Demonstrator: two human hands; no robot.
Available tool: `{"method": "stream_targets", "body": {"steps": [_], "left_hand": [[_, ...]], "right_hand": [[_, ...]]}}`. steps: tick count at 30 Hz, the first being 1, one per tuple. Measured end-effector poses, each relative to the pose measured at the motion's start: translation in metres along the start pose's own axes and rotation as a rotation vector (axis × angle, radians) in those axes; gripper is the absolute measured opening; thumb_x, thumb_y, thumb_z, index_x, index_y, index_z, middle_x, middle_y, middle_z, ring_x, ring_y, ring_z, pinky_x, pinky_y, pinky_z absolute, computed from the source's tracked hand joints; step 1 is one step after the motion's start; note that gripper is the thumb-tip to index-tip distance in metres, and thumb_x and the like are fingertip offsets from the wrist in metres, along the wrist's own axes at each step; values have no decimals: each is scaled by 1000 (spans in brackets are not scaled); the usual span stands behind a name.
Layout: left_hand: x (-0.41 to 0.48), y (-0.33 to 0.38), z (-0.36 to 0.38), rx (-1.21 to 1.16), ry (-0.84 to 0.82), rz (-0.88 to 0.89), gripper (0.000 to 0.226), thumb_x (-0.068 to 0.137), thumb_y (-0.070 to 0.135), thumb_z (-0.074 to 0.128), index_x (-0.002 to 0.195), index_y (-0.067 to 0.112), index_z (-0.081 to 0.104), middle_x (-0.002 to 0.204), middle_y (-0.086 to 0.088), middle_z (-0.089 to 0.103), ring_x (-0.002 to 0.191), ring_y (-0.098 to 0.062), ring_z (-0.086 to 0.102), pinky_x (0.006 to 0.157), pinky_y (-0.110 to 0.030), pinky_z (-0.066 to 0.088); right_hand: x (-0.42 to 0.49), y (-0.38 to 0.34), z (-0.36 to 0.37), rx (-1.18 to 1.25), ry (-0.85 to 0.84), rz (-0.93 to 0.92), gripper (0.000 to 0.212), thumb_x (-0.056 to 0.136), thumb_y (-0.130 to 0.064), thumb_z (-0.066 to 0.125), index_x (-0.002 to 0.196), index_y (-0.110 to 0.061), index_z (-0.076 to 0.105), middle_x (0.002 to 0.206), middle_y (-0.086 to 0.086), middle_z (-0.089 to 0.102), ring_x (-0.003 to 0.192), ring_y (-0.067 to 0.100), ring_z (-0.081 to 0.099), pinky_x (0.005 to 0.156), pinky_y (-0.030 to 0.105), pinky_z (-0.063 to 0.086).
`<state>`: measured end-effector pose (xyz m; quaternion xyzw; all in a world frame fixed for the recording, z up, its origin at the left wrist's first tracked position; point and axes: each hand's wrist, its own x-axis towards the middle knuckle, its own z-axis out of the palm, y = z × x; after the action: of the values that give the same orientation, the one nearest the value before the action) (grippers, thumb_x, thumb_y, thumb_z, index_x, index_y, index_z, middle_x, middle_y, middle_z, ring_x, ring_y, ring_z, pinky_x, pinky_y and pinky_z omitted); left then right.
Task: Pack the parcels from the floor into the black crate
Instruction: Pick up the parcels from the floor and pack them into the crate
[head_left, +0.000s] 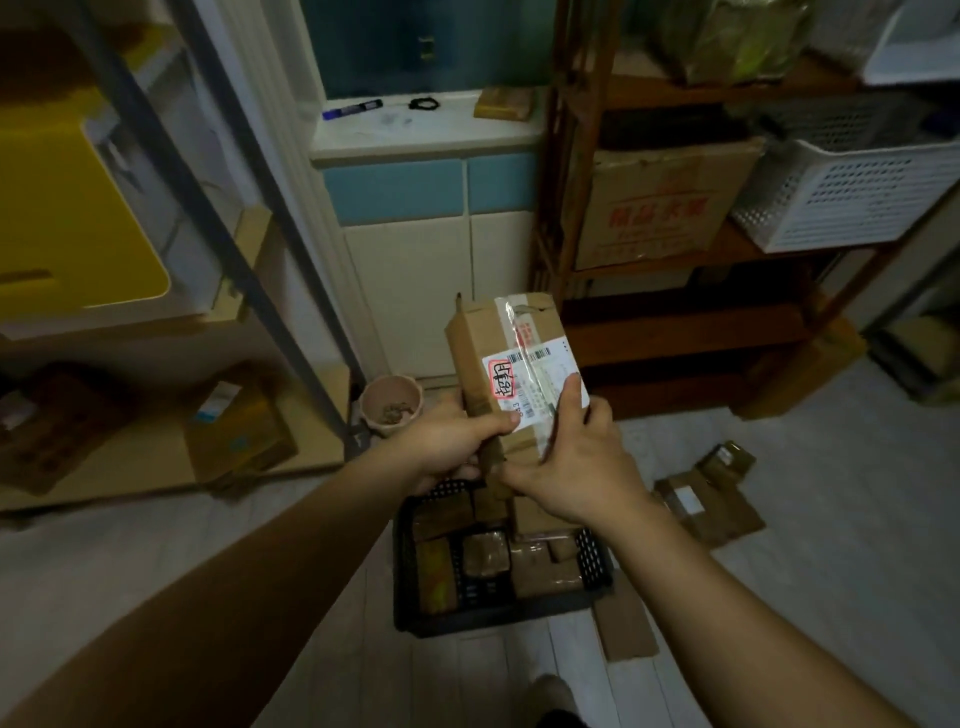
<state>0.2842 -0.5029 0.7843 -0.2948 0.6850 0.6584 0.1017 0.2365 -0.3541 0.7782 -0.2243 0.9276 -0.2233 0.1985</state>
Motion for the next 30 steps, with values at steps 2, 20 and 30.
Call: {"method": "stream_targets", "body": {"steps": [2,20,30], "left_hand": [[13,-7,0,2,4,-11,38,87,29,65,123,21,53,106,0,70,93,-21,69,85,-42,56],[221,-292,-85,748,63,-290,64,95,39,49,148,14,23,152,-16,25,139,-32,24,111,-39,24],[318,-521,-89,985,218,-297,91,90,57,41,149,11,-12,158,-9,-17,146,-23,-13,119,-44,3]], "right_hand": [[11,6,8,-29,1,15,124,67,-73,60,148,-25,-20,143,9,17,129,28,29,103,47,38],[159,120,296,-18,-375,234,113,71,-70,60,149,-33,-13,145,11,16,129,35,28,105,44,32],[214,216,503,-118,-517,297,113,73,-65,62,148,-33,-16,149,20,3,134,43,18,107,55,31]]}}
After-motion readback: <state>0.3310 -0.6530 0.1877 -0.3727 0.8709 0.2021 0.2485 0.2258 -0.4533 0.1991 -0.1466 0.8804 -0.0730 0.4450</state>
